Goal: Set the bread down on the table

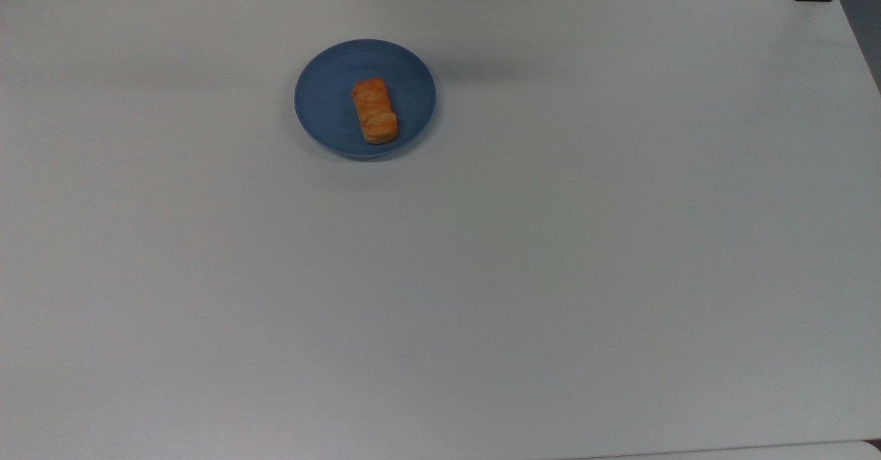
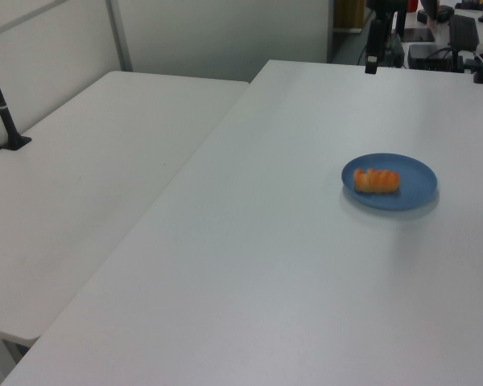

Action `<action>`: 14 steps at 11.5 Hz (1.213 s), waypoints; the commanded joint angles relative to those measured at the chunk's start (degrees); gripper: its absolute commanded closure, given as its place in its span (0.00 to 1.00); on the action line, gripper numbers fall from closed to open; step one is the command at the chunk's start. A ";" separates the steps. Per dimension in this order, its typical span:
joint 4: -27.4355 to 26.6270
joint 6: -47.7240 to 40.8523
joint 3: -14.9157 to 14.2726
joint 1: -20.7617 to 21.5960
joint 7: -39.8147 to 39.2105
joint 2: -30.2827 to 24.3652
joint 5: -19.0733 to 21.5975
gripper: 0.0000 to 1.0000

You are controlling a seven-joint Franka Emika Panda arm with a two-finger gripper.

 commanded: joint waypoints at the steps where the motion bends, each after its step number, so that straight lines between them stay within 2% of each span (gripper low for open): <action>1: -1.01 -0.03 -0.39 0.94 0.62 -0.74 -0.11 0.00; 10: -1.62 -0.73 -0.39 0.95 -0.18 -0.30 -0.11 0.00; 14: -2.24 -0.47 -0.47 0.07 -4.92 1.97 -0.37 0.00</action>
